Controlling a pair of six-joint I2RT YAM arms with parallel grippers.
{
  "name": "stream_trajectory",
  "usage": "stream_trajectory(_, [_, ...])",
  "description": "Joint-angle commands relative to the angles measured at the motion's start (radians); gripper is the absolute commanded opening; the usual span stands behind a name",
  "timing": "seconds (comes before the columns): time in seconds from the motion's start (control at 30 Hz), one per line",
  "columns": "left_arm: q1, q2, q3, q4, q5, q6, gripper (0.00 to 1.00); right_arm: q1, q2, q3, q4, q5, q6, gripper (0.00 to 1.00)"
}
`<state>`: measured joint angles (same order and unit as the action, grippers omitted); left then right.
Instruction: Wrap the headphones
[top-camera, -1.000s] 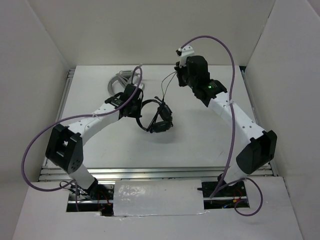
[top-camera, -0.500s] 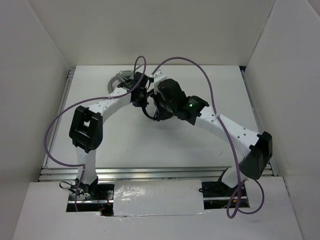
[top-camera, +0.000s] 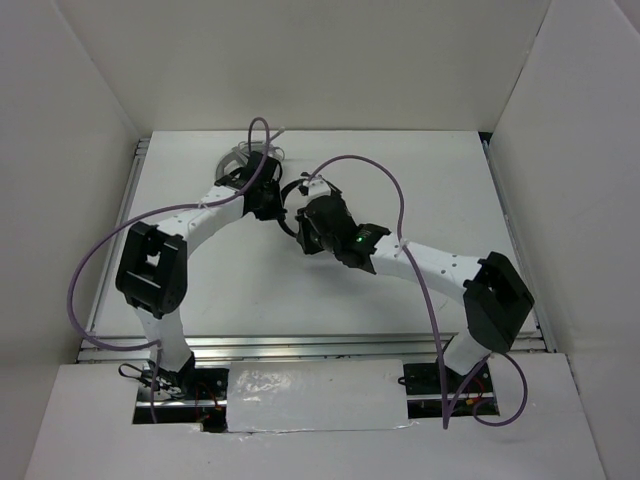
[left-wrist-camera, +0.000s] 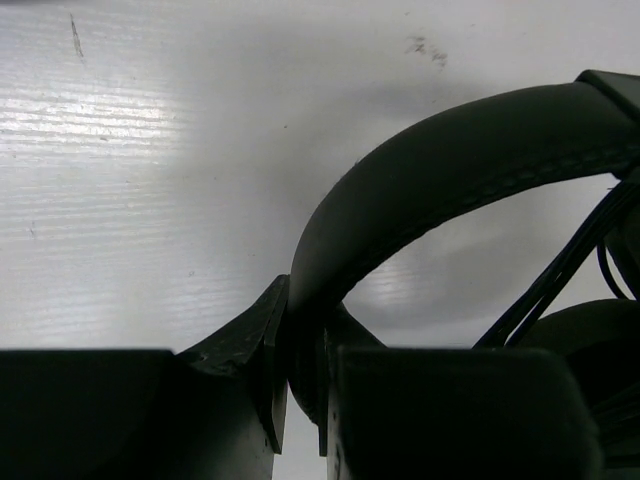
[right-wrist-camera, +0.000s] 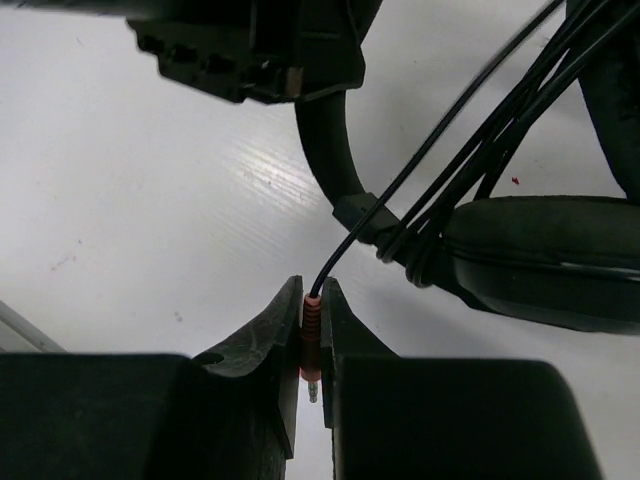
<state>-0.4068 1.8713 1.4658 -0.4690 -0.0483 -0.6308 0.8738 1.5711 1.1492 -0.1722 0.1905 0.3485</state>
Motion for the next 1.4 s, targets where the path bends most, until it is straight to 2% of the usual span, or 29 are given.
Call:
stream_trajectory(0.0, [0.005,-0.127,-0.034,0.208,0.041,-0.052,0.0,0.001,0.02,0.023,0.123,0.042,0.092,0.02])
stream_trajectory(0.2, [-0.004,-0.198,-0.094,0.294,0.041,-0.029,0.0,-0.004,0.047,0.07,0.082,0.127,0.096,0.11])
stream_trajectory(0.3, [-0.013,-0.227,-0.102,0.306,0.027,-0.014,0.0,-0.007,0.046,0.083,0.062,0.153,0.103,0.32])
stream_trajectory(0.4, [-0.021,-0.256,-0.119,0.334,0.005,0.002,0.0,-0.007,0.012,0.052,0.094,0.17,0.086,0.45])
stream_trajectory(0.43, [-0.023,-0.268,-0.121,0.342,0.004,0.003,0.0,-0.006,-0.015,0.034,0.103,0.174,0.08,0.58])
stream_trajectory(0.47, [-0.023,-0.27,-0.119,0.346,-0.001,0.003,0.0,-0.006,-0.032,0.026,0.111,0.181,0.076,0.66])
stream_trajectory(0.5, [-0.021,-0.268,-0.111,0.339,-0.004,0.008,0.0,-0.006,-0.048,0.02,0.114,0.176,0.064,0.69])
stream_trajectory(0.53, [-0.021,-0.268,-0.104,0.333,-0.007,0.013,0.0,-0.001,-0.065,0.008,0.112,0.176,0.06,0.83])
stream_trajectory(0.57, [-0.021,-0.268,-0.09,0.326,-0.018,0.013,0.0,0.008,-0.106,0.0,0.111,0.193,0.052,0.84])
stream_trajectory(0.6, [-0.021,-0.268,-0.087,0.329,-0.019,0.02,0.0,0.016,-0.129,-0.008,0.111,0.193,0.043,0.89])
stream_trajectory(0.63, [-0.023,-0.273,-0.087,0.337,-0.022,0.02,0.0,0.024,-0.153,-0.031,0.111,0.21,0.04,1.0])
stream_trajectory(0.77, [-0.023,-0.293,-0.081,0.363,-0.035,0.031,0.0,0.066,-0.314,-0.065,0.071,0.269,0.003,1.0])
stream_trajectory(0.9, [-0.024,-0.314,-0.062,0.348,-0.062,0.054,0.0,0.097,-0.443,-0.063,-0.039,0.343,-0.023,1.0])
stream_trajectory(1.1, [-0.029,-0.345,-0.067,0.348,-0.067,0.069,0.0,0.058,-0.557,-0.045,-0.059,0.42,-0.117,1.0])
stream_trajectory(1.33, [-0.035,-0.388,-0.091,0.365,-0.058,0.088,0.0,-0.097,-0.496,0.026,0.022,0.233,-0.276,1.0])
stream_trajectory(1.37, [-0.035,-0.391,-0.091,0.36,-0.058,0.092,0.0,-0.151,-0.484,0.035,0.051,0.184,-0.299,1.0])
